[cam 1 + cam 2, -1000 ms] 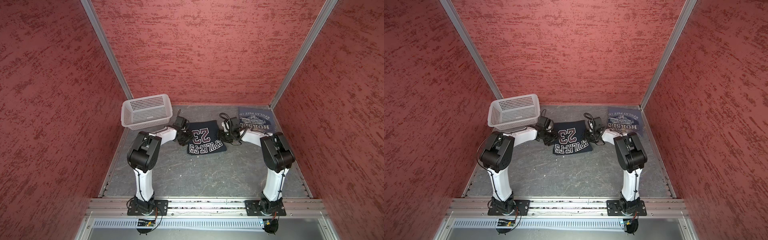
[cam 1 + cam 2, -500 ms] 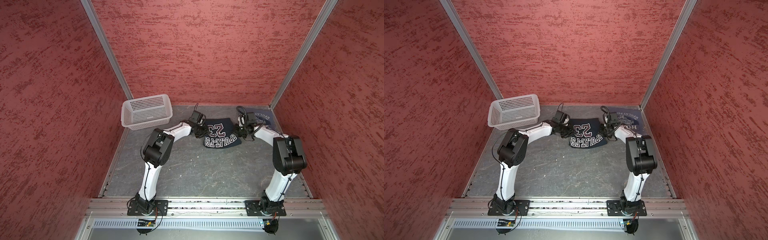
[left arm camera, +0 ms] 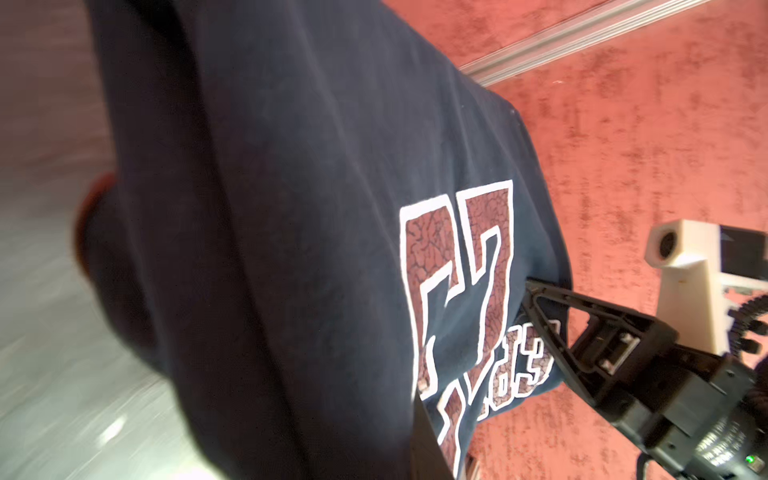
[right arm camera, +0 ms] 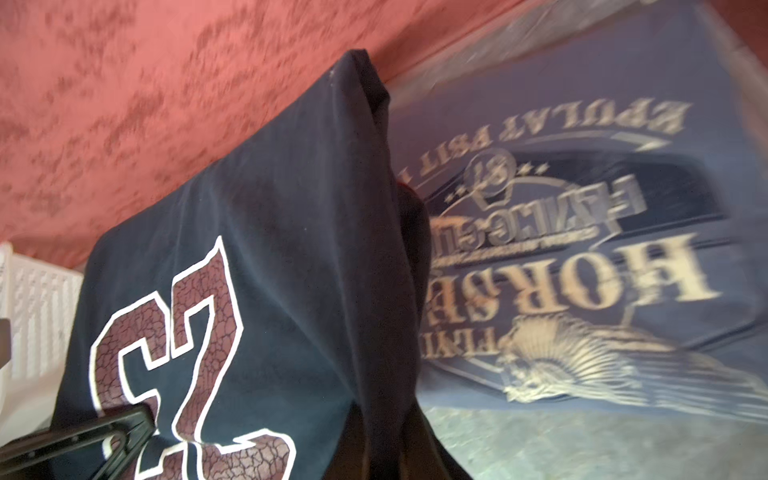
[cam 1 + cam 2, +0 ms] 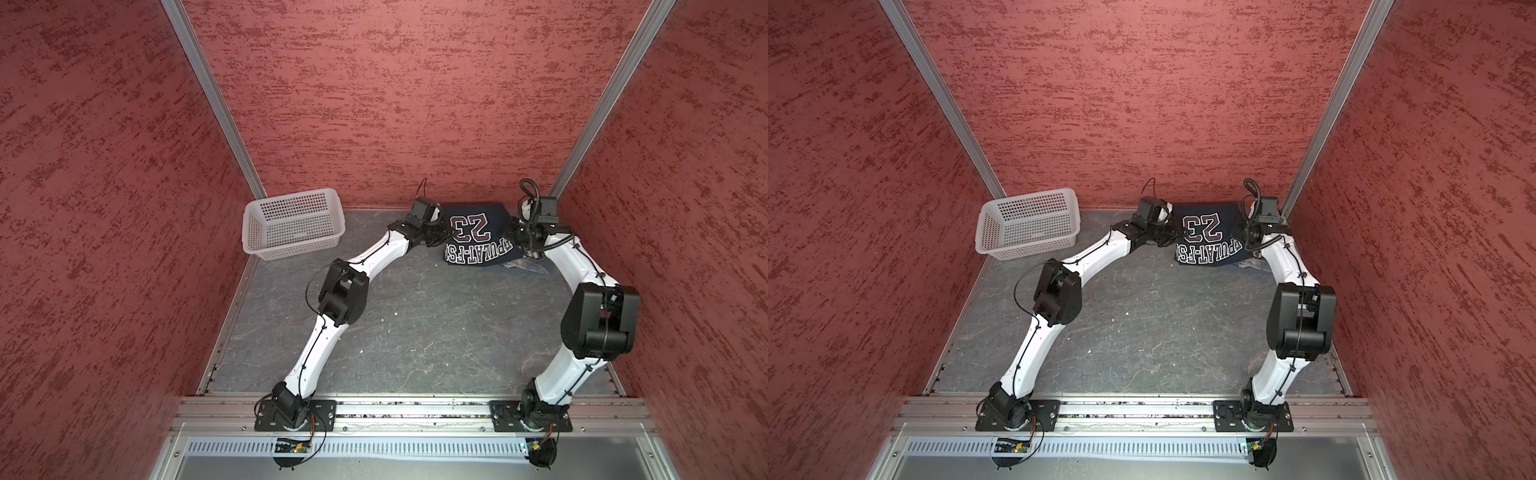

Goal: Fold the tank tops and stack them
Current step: 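Carry the folded '23' bundle with both grippers onto the printed tank top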

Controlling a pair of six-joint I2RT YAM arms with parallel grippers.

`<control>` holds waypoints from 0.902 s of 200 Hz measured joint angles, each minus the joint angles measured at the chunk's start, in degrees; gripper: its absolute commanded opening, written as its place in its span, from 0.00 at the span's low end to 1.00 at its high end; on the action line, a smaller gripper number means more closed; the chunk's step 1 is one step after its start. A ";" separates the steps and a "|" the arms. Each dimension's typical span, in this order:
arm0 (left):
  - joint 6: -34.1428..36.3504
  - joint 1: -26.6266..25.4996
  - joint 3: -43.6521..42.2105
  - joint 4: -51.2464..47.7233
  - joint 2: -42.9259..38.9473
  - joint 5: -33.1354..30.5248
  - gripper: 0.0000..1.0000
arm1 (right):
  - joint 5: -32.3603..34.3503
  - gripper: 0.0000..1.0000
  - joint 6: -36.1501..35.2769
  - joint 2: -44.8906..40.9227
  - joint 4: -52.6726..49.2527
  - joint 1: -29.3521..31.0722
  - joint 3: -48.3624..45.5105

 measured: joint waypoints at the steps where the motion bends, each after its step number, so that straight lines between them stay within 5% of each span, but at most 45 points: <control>1: -0.02 -0.07 0.37 0.00 0.20 0.04 0.06 | 0.04 0.02 -0.04 0.00 -0.02 -0.09 0.04; 31: -1.14 -1.70 11.02 1.03 8.55 0.42 0.06 | 1.73 0.03 -0.31 2.16 -0.11 -2.73 0.90; 110: -1.40 -2.47 9.64 -0.24 15.52 -1.25 0.04 | 0.90 0.04 1.75 17.05 -1.84 -3.32 0.74; 139: -0.98 -2.14 0.52 -0.42 10.82 -2.47 0.03 | -0.85 0.04 2.49 17.03 -1.44 -1.88 -0.66; 180: 0.04 0.11 -23.28 1.25 -5.73 -4.59 0.03 | -3.93 0.04 3.17 14.78 0.09 4.28 -5.44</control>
